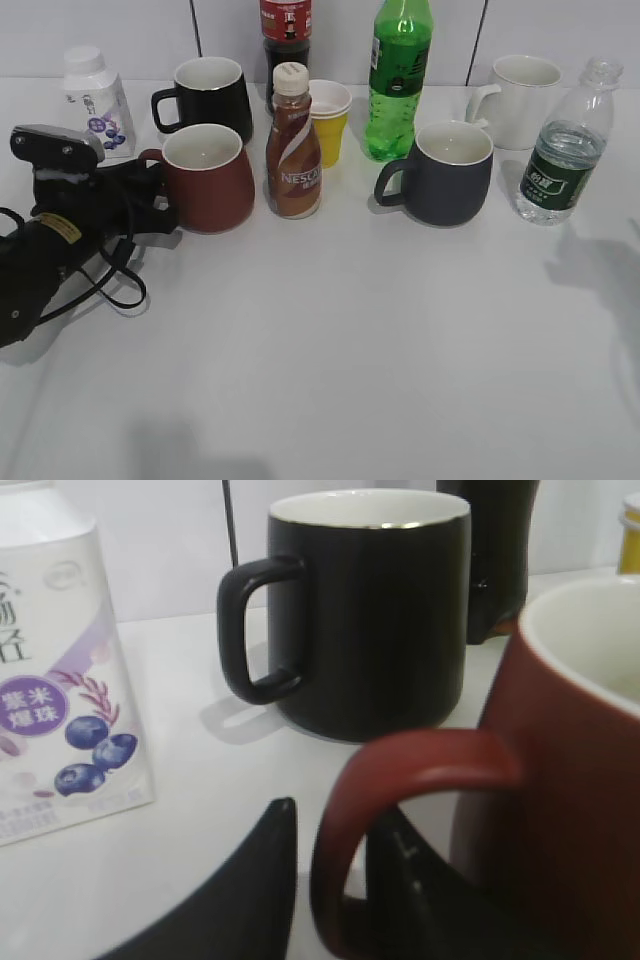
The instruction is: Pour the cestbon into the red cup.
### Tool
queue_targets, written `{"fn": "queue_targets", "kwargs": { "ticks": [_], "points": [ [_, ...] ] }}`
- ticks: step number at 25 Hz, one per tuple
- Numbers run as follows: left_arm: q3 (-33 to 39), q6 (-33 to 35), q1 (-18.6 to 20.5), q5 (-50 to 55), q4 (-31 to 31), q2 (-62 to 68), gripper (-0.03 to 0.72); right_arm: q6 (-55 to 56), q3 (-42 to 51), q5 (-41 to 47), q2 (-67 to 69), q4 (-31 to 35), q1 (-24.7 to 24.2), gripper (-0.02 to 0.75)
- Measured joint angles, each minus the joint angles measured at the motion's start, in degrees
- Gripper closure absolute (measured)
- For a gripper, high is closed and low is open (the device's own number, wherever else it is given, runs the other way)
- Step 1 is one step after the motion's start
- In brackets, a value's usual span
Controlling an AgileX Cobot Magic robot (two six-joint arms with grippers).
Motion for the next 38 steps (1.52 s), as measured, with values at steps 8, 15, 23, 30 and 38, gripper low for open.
{"fn": "queue_targets", "kwargs": {
  "ticks": [8,15,23,30,38],
  "points": [
    [-0.2,0.0,0.6,0.3,1.6,0.0,0.460,0.0,0.0,0.0,0.0,0.0,0.0,0.151],
    [-1.6,0.0,3.1,1.7,7.1,0.0,0.445,0.0,0.0,0.0,0.0,0.0,0.0,0.151],
    [-4.2,0.0,3.4,5.2,10.2,0.0,0.437,0.0,0.0,-0.1,0.0,0.0,0.0,0.151],
    [-4.2,0.0,3.7,5.1,10.1,0.0,0.344,0.0,0.0,-0.1,0.0,0.0,0.0,0.151],
    [-4.3,0.0,4.9,5.1,13.8,0.0,0.327,0.0,0.0,-0.1,0.0,0.0,0.0,0.151]
  ]
}}
